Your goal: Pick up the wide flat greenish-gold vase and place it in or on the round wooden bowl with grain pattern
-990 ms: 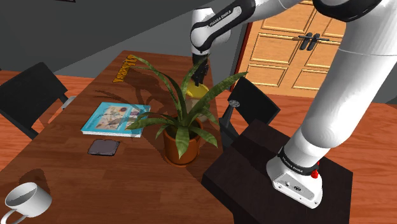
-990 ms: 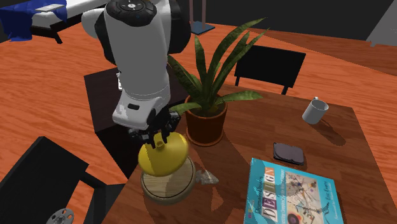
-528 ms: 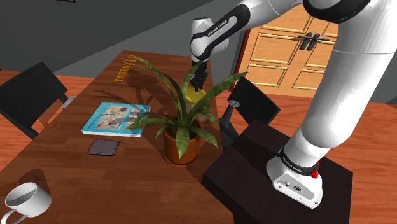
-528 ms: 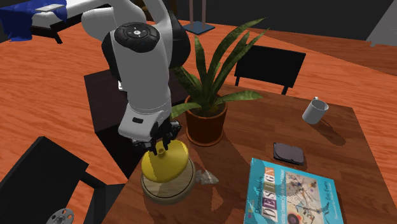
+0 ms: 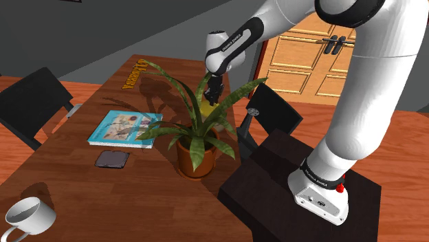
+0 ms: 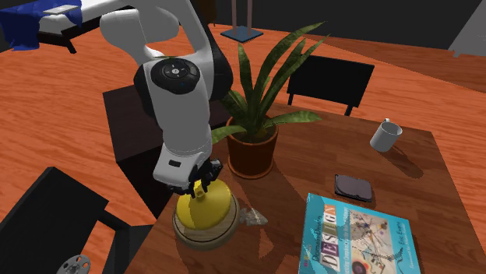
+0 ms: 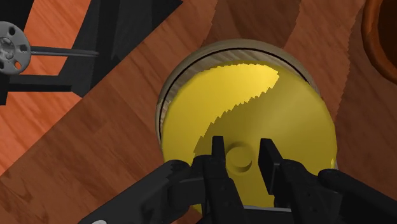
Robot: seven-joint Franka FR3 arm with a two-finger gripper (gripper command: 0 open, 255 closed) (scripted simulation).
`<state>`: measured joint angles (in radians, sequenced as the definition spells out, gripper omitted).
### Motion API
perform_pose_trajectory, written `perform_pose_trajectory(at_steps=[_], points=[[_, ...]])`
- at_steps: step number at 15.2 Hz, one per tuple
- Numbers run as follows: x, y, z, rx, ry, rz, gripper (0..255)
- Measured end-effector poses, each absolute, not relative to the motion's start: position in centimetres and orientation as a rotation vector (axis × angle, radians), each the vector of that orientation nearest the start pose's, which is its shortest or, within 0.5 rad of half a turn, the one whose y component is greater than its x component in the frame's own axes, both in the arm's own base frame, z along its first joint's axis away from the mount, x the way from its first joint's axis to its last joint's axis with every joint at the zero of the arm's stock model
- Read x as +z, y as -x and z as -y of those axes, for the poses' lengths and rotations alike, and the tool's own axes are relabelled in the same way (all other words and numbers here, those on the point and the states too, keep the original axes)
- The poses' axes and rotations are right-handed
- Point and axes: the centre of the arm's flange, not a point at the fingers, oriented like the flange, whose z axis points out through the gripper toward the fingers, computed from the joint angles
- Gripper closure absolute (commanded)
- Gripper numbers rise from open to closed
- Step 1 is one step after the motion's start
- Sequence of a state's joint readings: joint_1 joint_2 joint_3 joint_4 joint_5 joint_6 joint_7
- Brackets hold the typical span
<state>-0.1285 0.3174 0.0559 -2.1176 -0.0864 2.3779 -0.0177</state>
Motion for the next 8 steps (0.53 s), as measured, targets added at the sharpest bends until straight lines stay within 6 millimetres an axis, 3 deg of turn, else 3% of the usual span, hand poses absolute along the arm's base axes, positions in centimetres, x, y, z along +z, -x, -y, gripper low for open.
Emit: perform_pose_trajectory(at_steps=[3,8], points=[[24.58,-57.08,4.24,0.084,3.179,0.011,255],[24.53,-57.31,4.16,0.071,3.180,0.012,255]])
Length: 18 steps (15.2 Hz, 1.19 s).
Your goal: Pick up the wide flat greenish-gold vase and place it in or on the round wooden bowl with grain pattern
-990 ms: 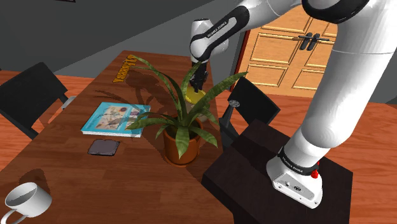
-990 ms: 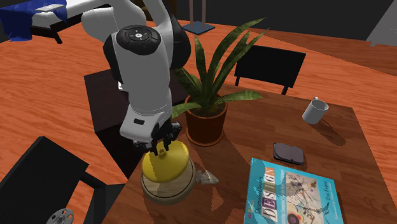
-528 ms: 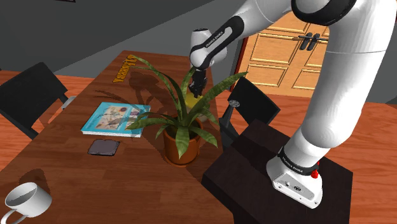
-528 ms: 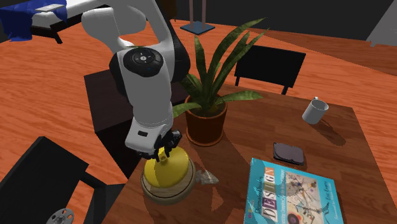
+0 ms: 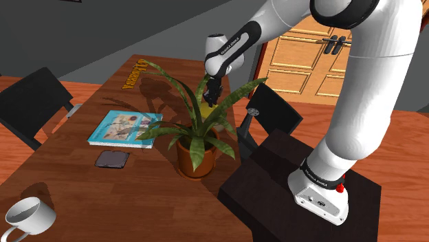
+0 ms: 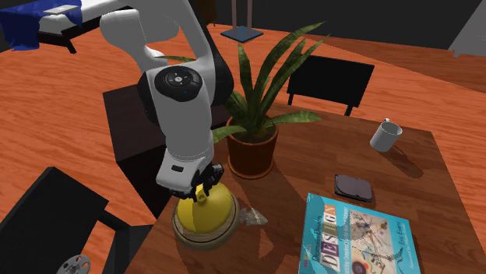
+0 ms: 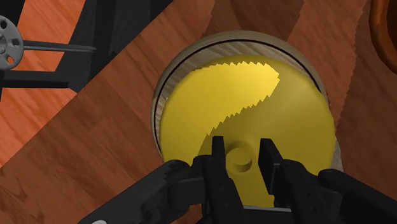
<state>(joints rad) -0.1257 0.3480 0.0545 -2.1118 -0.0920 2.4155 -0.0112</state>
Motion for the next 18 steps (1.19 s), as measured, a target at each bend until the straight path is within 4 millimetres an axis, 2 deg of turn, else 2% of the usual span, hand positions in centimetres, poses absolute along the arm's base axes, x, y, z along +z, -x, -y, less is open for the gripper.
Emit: perform_pose_trajectory(at_steps=[1,2,8,13,18], points=[[24.5,-57.3,4.2,0.071,3.180,0.012,255],[24.5,-57.3,4.2,0.072,3.180,0.011,0],[24.0,-57.1,4.1,0.090,3.178,0.011,0],[28.5,-57.4,3.9,0.088,3.178,0.011,0],[29.0,-57.3,4.0,0.090,3.178,0.011,0]])
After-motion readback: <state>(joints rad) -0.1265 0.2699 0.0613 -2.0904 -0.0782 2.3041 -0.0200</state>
